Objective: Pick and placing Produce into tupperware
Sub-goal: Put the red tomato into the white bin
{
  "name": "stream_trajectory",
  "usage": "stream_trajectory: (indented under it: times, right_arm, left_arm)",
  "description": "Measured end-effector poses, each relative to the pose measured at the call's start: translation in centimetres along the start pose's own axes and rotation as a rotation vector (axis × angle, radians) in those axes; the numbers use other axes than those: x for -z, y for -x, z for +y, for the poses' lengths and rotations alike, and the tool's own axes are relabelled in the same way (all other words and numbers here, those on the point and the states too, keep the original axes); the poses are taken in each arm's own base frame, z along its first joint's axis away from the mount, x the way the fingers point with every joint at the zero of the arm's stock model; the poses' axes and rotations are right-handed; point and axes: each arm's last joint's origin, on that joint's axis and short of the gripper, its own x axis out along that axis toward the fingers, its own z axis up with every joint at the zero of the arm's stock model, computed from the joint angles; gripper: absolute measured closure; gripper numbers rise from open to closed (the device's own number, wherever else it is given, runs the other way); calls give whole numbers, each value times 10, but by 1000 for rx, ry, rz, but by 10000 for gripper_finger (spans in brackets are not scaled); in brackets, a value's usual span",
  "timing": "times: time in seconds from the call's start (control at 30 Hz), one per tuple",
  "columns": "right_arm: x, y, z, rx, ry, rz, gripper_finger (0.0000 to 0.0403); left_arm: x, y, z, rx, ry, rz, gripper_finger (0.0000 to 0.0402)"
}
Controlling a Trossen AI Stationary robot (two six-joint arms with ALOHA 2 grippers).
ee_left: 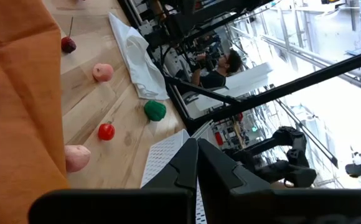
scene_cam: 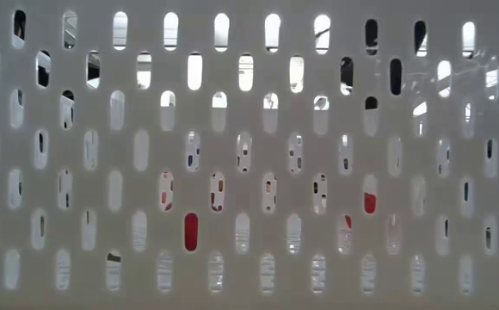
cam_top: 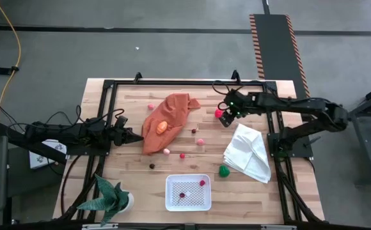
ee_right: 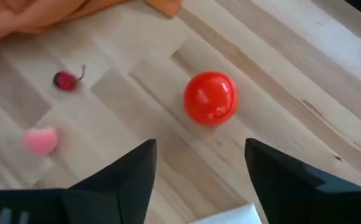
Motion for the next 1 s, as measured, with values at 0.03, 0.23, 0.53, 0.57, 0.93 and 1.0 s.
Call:
stream_trajectory:
  times: [0.03,0.23,0.53,0.57,0.93,1.0]
  right_arm:
    - [-2,-4,-1,3,-19,2,158]
    - [-7,-26,-4,30,-109,44,135]
    - [-11,-49,-4,-17,-188,94,100]
    - [-11,-51,-5,-13,-191,100,97]
    - [-14,-75,-16,24,-222,144,86]
    - [-16,-78,-17,25,-222,142,86]
  left_arm:
    - [0,0,0,0,0,0,401]
    - [0,0,0,1,0,0,401]
    - [0,0,0,0,0,0,401]
    - [0,0,0,0,0,0,401]
    - [0,0,0,0,0,0,401]
    - [0,0,0,0,0,0,401]
